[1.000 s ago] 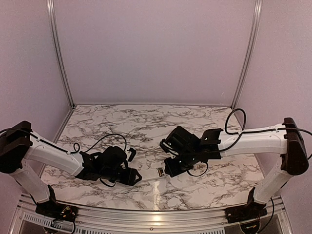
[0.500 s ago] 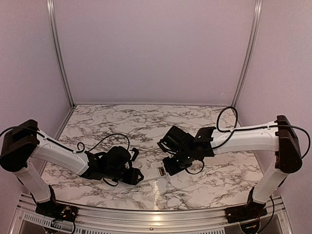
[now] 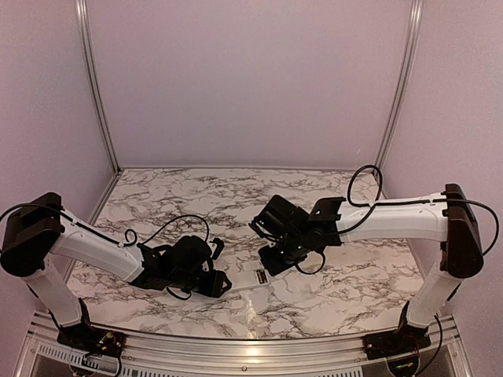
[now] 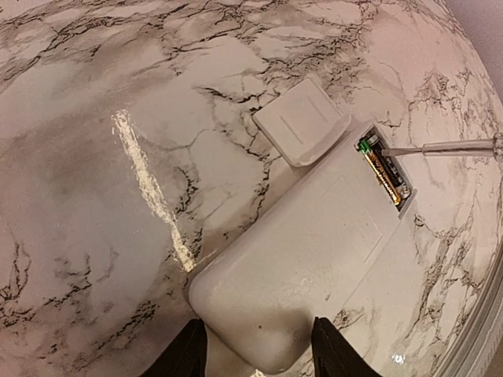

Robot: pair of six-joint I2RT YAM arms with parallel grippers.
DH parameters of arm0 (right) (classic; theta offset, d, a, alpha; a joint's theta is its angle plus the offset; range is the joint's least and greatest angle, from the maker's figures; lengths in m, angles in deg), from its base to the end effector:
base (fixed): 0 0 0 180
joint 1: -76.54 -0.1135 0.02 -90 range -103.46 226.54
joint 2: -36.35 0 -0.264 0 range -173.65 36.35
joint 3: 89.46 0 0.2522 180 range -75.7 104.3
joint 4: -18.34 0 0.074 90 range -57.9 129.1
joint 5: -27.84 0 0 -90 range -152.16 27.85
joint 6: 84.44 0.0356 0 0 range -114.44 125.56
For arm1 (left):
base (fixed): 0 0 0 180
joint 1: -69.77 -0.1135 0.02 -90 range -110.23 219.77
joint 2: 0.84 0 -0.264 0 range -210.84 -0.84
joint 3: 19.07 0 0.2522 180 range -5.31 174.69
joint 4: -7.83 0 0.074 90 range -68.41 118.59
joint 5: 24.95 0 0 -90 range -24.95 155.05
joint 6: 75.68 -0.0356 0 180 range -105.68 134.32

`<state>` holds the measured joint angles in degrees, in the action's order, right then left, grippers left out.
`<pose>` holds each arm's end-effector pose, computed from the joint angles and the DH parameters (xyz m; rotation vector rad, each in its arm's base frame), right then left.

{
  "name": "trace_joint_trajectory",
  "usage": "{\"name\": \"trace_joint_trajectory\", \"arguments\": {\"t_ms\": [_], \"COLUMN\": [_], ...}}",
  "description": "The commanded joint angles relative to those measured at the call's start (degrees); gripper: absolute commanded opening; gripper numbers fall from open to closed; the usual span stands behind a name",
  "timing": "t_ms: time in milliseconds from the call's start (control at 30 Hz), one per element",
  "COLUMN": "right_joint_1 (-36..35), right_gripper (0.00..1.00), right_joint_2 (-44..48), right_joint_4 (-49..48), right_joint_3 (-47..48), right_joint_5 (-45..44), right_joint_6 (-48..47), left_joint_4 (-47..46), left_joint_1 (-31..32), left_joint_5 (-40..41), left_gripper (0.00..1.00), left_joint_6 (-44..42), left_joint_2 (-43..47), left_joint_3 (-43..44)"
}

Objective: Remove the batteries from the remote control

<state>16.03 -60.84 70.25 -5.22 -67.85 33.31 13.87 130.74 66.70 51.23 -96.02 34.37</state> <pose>0.1731 0.2988 0.2198 -0.7436 2.6374 0.3277 0.1492 -0.2668 0.1274 0.5164 2.4912 -0.7165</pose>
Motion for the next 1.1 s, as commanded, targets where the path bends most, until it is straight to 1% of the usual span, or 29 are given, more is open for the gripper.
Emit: {"name": "trace_joint_trajectory", "arguments": {"t_ms": [0,233,600,733,1067], "right_joint_1": [0.39,0.33,0.34,0.87,5.07], "right_gripper": [0.00,0.00,0.00,0.00,0.00], "right_joint_2": [-1.39,-2.95,-3.88,-3.07,4.91], "right_joint_4": [1.11,1.60,2.02,-0.92,-11.77], "right_joint_3": [2.04,2.01,1.36,-0.89,-12.45], "right_joint_5": [-2.46,-2.30,4.08,5.01,16.08], "right_joint_6": [-1.40,-1.43,-3.03,-3.19,-4.55], "left_joint_4": [-0.08,0.08,0.06,-0.01,-0.05], "left_joint_1": [0.47,0.47,0.47,0.47,0.42], "left_joint_5": [1.07,1.14,1.26,1.35,1.36], "left_gripper": [0.47,0.47,0.46,0.45,0.44], "left_joint_6": [-0.68,-0.69,-0.68,-0.66,-0.55], "left_joint_2": [-0.91,-0.54,-0.56,-0.62,-1.24], "left_joint_3": [1.43,1.29,1.28,1.29,1.47]}}
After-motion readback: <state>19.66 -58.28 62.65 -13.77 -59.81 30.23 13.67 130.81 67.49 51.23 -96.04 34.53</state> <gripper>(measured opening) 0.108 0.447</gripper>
